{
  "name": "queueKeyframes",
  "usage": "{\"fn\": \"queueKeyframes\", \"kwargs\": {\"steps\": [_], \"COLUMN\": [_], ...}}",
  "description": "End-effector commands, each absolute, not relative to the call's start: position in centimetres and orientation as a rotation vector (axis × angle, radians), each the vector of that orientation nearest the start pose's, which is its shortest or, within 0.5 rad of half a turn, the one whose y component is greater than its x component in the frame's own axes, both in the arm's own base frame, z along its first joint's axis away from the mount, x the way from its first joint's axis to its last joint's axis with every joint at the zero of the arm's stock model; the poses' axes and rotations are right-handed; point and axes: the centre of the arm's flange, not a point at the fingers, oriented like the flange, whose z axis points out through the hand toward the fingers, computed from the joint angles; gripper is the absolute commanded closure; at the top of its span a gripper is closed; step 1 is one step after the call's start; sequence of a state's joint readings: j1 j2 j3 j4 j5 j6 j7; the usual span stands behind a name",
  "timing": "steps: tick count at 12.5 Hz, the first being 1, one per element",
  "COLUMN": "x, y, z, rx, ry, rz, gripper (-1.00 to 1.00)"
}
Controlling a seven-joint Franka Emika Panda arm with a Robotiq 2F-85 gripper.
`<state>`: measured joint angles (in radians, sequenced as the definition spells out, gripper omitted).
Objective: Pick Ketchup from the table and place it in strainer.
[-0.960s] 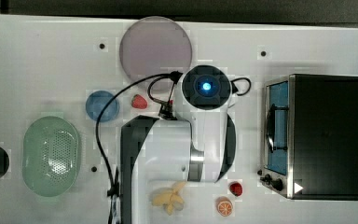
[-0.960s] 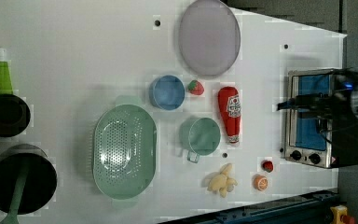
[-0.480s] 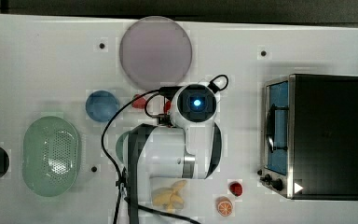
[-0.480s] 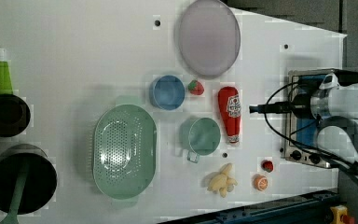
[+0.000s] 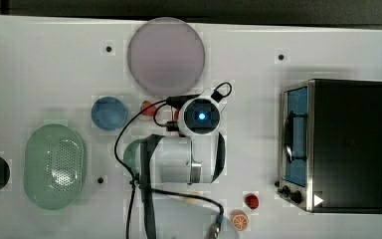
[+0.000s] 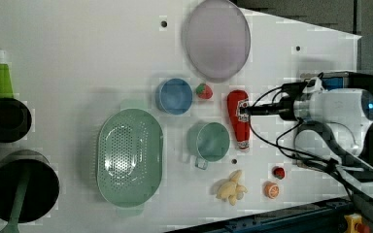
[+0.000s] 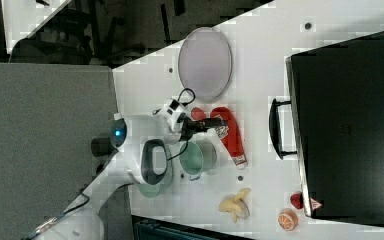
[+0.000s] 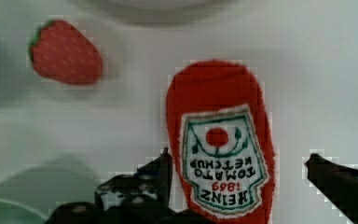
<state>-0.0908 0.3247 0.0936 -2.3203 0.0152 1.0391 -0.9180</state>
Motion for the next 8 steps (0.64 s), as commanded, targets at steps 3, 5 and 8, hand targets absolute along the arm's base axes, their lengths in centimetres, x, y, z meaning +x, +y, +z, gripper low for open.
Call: {"fn": "queueKeyframes", "kwargs": {"steps": [3,5,8], "x": [50.3,50.2,51.1], "y": [0.7,0.7,0.7], "z": [16.3,16.0,18.7], "rx": [-3.091,-3.091,-3.098], "ry": [-0.270,-0.266,-0.252], "rz": [-0.004,0.000,-0.077], "gripper": [-0.93,-0.43,-0.16]}}
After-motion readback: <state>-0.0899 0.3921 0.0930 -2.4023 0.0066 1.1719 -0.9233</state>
